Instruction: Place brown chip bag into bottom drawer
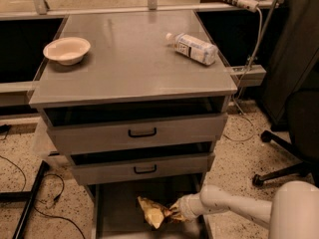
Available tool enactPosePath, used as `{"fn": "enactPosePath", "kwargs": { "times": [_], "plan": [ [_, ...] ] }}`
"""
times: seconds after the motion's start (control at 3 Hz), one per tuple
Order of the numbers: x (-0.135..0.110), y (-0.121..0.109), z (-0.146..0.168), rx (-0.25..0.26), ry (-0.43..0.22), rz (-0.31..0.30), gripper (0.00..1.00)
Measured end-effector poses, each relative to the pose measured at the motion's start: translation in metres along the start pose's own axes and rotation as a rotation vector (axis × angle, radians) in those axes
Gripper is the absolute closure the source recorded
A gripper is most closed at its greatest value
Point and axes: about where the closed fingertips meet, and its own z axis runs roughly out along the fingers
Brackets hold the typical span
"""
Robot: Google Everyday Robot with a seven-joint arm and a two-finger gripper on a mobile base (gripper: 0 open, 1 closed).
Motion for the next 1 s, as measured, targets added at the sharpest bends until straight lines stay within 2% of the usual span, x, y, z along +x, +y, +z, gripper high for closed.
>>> {"fn": "enactPosePath", "kwargs": {
  "times": [0.33, 0.67, 1.0],
  "plan": [
    [0.0036, 0.0269, 0.0137, -0.134, 0.096, -0.047, 1.00],
    [0.0102, 0.0322, 0.0220, -0.147, 0.135, -0.021, 1.00],
    [0.0107, 0.0317, 0.0220, -0.146, 0.135, -0.021, 0.81]
  ]
}}
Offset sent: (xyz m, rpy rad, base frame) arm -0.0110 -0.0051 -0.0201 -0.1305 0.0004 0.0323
